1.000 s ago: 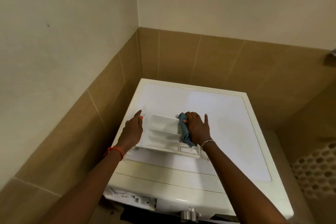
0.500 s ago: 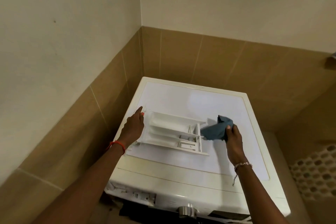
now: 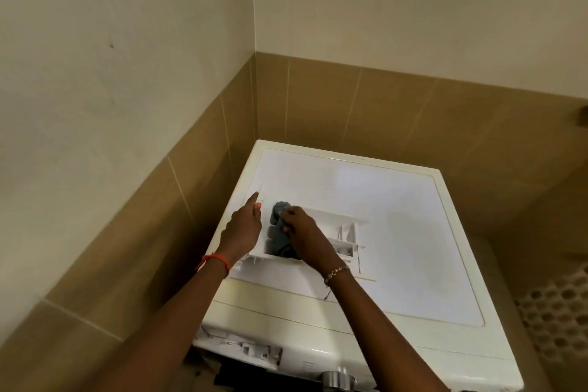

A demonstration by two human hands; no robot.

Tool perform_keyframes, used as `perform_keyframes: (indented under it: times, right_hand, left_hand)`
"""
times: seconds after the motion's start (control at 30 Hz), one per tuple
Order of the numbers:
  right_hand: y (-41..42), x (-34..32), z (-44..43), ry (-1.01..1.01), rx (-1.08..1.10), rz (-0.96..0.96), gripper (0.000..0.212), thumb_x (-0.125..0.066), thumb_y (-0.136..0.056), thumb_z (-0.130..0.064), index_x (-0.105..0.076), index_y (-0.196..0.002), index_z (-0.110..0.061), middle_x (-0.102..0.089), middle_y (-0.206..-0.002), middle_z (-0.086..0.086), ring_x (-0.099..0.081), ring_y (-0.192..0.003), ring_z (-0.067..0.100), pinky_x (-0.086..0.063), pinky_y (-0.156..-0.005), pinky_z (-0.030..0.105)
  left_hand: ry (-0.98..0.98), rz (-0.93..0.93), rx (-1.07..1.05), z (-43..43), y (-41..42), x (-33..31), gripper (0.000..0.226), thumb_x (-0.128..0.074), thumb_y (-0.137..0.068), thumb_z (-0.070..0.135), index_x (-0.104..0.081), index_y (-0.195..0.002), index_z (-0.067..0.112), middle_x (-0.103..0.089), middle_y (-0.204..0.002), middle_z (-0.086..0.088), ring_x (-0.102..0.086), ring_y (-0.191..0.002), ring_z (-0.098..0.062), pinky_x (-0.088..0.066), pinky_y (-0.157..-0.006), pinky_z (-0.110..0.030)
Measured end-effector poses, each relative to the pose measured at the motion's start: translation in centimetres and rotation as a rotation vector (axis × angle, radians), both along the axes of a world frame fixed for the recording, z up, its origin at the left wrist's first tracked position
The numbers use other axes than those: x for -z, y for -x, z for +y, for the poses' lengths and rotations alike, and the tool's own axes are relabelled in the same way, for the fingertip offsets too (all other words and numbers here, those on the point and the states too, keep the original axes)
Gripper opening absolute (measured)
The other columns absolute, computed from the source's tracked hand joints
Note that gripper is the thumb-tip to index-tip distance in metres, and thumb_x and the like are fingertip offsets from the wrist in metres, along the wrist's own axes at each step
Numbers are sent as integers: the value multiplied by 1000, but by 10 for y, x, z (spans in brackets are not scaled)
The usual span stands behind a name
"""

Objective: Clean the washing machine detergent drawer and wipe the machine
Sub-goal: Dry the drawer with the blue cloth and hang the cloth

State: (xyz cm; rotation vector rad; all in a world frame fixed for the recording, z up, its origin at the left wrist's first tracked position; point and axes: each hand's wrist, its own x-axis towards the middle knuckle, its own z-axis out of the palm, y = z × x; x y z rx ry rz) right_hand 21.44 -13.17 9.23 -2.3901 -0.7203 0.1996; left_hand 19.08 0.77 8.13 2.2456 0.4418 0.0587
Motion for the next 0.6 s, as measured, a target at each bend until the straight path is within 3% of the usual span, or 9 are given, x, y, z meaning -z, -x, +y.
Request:
perform_keyframes:
  times: [0.27,0.43,0.5,0.6]
  right_hand:
    - [-26,-12,16,81,-52,265,25,-60,-88,-11,-64,-110,1,-63,-113,17,-58,-104,29,-41,-83,22]
    - [-30,-6,21,73,78,293,35,-69,-82,-19,-54,-108,-1,-57,-112,16,-53,-92,22,-43,-70,18]
    - [-28,-2,27,95,96,291,42,-67,-82,-24,-52,-111,2,-53,-111,18,-54,-96,26,-48,-80,27]
    - [-20,5,39,81,96,313,32,-67,-81,-24,-57,-100,-1,-58,-95,16,-56,-80,23,-51,-89,42]
  left_hand:
    - [-17,-17,-2,-1,-2,2,45,-25,-102,27,-26,-147,19,-42,-145,-9,-42,-131,-28,-38,-104,-37]
    - [-11,-26,6,-1,-2,3,45,-25,-102,27,-26,-147,19,-41,-146,-8,-40,-133,-27,-36,-106,-36]
    - [-19,-19,1,-1,-2,3,45,-26,-102,26,-26,-147,19,-41,-146,-7,-41,-133,-26,-37,-105,-36]
    - [-28,-11,-5,-2,-3,4,45,-26,-102,26,-25,-147,19,-40,-147,-6,-40,-134,-26,-35,-107,-36]
